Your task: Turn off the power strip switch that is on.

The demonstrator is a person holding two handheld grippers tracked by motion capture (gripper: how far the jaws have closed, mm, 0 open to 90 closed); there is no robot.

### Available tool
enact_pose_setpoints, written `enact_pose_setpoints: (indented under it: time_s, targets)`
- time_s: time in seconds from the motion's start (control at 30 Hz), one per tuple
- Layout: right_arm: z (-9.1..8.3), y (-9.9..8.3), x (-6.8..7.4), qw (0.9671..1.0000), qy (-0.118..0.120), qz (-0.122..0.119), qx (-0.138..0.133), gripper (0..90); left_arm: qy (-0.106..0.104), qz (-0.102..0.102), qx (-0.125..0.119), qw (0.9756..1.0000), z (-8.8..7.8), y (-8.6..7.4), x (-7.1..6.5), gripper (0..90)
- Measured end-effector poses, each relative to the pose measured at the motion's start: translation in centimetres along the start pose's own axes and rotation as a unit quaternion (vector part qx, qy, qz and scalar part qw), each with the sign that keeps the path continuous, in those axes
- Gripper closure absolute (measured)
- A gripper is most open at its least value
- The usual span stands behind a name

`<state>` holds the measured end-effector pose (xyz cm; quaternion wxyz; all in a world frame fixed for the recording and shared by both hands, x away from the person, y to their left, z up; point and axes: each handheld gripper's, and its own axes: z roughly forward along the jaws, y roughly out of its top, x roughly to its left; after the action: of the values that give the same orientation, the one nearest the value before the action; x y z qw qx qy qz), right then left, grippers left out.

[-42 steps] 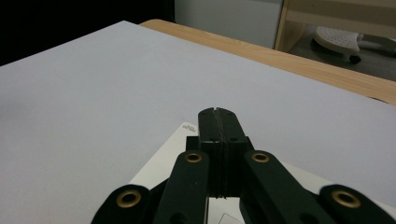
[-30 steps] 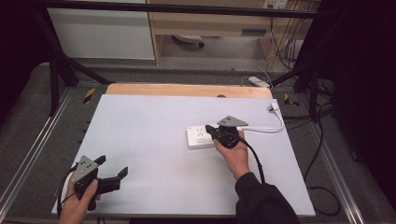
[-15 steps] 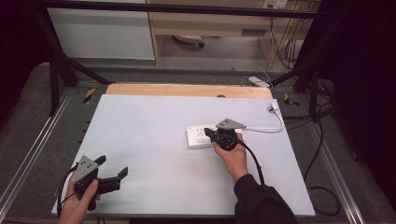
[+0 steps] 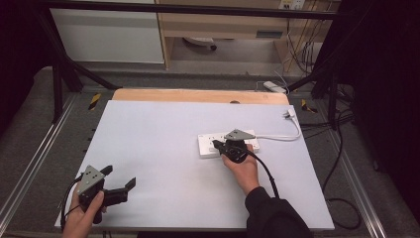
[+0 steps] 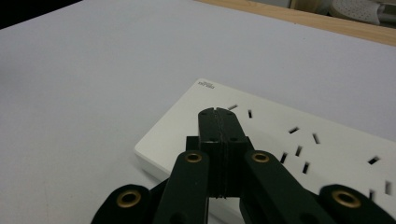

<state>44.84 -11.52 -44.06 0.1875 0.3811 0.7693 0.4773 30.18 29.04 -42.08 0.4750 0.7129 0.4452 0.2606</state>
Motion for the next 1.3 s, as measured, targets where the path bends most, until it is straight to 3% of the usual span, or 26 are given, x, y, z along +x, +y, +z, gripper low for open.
enact_pose_setpoints:
  time_s: [0.57,1.3]
  targets:
    - [0.9,-0.66,0.74,0.9999,0.008,-0.005,0.014,90.0,0.0,0.0,0.0,1.0,0.01,0.0,-0.02,5.0]
    - [0.96,-0.9,0.88,0.9999,0.008,-0.006,0.006,90.0,0.001,0.004,0.0,1.0,0.01,0.02,-0.02,5.0]
